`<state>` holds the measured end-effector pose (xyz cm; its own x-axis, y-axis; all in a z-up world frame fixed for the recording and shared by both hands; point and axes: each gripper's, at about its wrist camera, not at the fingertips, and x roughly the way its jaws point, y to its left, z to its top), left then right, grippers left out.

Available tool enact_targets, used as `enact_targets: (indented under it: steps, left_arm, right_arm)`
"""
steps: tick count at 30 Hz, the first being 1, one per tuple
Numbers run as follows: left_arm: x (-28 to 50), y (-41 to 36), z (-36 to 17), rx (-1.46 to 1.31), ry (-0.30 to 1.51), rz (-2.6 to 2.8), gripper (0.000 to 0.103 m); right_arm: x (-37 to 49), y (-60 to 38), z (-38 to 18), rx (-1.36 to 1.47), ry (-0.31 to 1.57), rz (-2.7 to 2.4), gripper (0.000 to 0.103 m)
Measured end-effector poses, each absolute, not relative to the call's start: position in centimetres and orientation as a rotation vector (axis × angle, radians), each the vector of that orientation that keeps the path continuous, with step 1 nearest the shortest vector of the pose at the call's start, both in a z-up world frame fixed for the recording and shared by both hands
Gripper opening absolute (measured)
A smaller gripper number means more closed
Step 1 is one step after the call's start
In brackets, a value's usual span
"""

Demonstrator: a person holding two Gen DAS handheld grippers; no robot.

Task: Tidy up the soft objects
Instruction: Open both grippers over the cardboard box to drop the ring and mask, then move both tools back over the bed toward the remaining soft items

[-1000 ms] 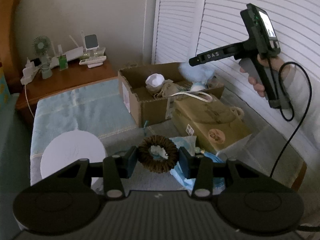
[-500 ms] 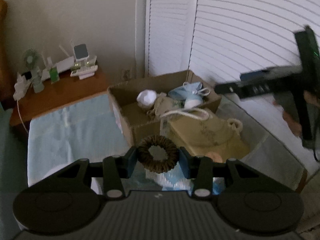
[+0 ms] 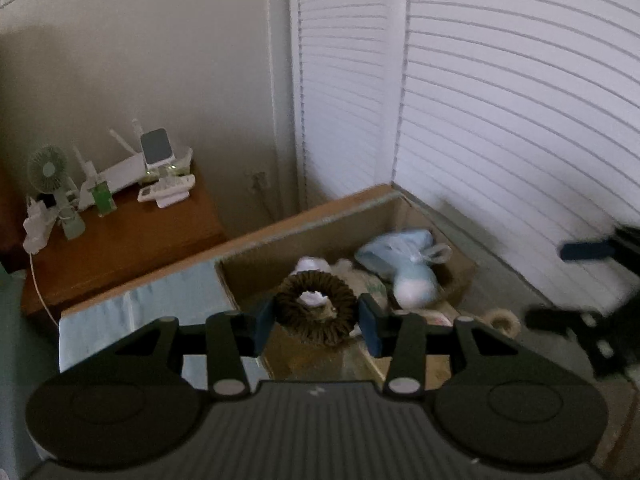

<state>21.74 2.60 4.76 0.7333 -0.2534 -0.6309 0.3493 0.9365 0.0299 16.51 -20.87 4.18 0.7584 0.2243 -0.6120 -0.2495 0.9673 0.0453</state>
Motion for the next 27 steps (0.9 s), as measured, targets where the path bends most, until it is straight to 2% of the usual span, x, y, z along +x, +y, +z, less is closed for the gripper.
enact_targets:
  steps: [1, 2, 3, 4, 17, 27]
  left_arm:
    - [22.1, 2.5, 4.7, 0.15, 0.669, -0.323, 0.054]
    - [22.5, 2.4, 4.6, 0.146, 0.669, -0.306, 0.077]
    - [22.7, 2.4, 4.5, 0.142, 0.666, -0.294, 0.089]
    - [22.5, 2.4, 4.5, 0.136, 0.648, -0.282, 0.096]
    - [16.8, 3.0, 5.0, 0.147, 0.653, -0.287, 0.097]
    - [10.4, 2.7, 3.2, 0.106, 0.66, -0.296, 0.097]
  right_arm:
    - [16.4, -20.9, 4.2, -0.042, 0.662, 0.258, 0.103]
    - [16.3, -21.0, 4.2, -0.043, 0.661, 0.259, 0.103]
    - [16.2, -21.1, 4.2, -0.043, 0.66, 0.263, 0.103]
    - [16.0, -21.2, 4.3, -0.041, 0.657, 0.272, 0.103]
    - [13.5, -21.2, 4.6, -0.039, 0.642, 0.283, 0.103]
    - [10.8, -22.1, 3.8, -0.042, 0.66, 0.24, 0.103]
